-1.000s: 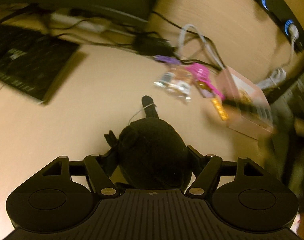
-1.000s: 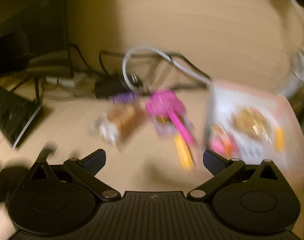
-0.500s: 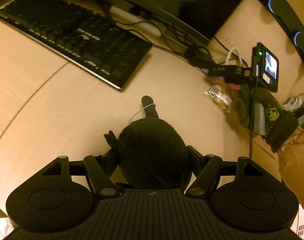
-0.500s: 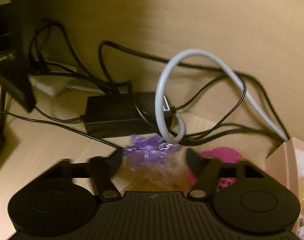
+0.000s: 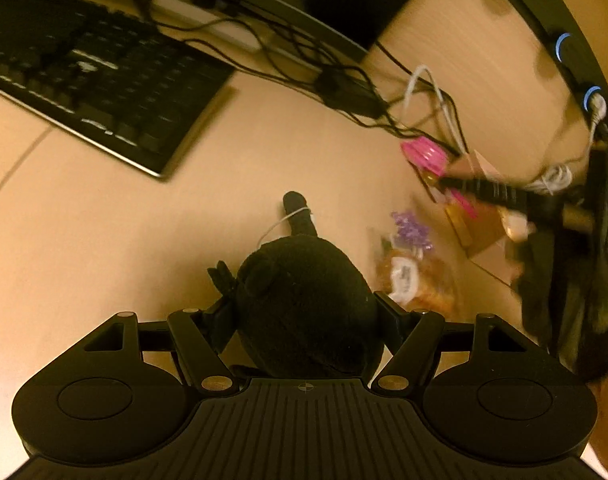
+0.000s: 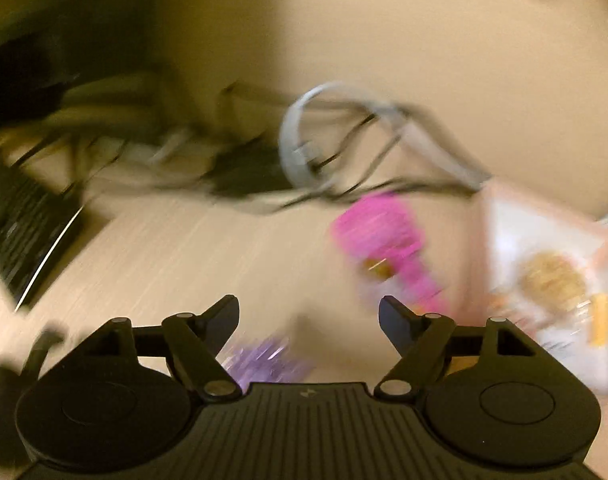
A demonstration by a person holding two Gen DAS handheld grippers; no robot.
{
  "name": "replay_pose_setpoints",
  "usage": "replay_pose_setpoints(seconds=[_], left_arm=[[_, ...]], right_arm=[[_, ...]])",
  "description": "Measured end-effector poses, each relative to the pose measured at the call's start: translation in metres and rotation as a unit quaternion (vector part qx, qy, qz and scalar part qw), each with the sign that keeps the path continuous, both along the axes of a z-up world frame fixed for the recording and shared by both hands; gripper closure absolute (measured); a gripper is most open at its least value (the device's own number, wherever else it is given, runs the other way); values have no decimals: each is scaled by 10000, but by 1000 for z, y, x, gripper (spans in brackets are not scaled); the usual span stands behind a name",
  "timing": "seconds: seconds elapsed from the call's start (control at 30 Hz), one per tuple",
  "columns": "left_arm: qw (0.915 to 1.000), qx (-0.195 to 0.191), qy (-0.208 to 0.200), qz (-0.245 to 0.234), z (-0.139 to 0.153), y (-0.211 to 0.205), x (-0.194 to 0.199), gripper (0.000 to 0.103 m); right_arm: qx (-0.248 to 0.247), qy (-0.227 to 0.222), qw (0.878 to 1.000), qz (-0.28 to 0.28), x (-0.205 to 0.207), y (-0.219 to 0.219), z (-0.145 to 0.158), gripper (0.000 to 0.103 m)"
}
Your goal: Organize objects
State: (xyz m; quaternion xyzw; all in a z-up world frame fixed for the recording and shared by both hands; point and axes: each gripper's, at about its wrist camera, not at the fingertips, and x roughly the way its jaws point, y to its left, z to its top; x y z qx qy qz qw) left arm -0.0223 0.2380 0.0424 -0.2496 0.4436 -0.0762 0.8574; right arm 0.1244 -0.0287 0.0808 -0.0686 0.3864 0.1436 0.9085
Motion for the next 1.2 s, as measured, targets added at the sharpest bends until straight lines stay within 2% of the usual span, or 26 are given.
replay_pose_setpoints(seconds=[0.07,0.17,0.33,0.4,0.43,0.6,0.87,0.97,1.07,1.2], left_arm=[[9999,-71,-23,-120,0,-6,0,28],[9996,-101,59,-271,0,-14,0,28],[9996,143,25,-230,13,-10,-13,28],[9998,185,50,-89,16,-4,-21,28],[9998,199,66,-17,17,-1,-25,27],[9996,129,197,163,13,1,-32,28],[9984,-15,342,-448,5,-51,-23,27],[9975,-54,393,-577,3,-71,-18,27],[9971,-105,473,-595,0,-88,-12,27],[9970,-167,568,-507,-4,-105,-6,27]], right_arm=[[-3,-56,9989,-456,29,-7,5,25],[-98,13,9965,-835,77,-5,0,19],[-197,319,9926,-1152,128,6,-26,20],[-161,508,9918,-1159,136,7,-39,32],[-126,630,9912,-1155,137,5,-44,35],[193,704,9928,-950,108,-2,-45,36],[632,835,9930,-538,22,-15,-42,36],[654,865,9935,-348,-7,-25,-40,36],[798,1070,9909,-175,-31,-41,-39,34],[942,1040,9898,-230,-68,-74,-31,27]])
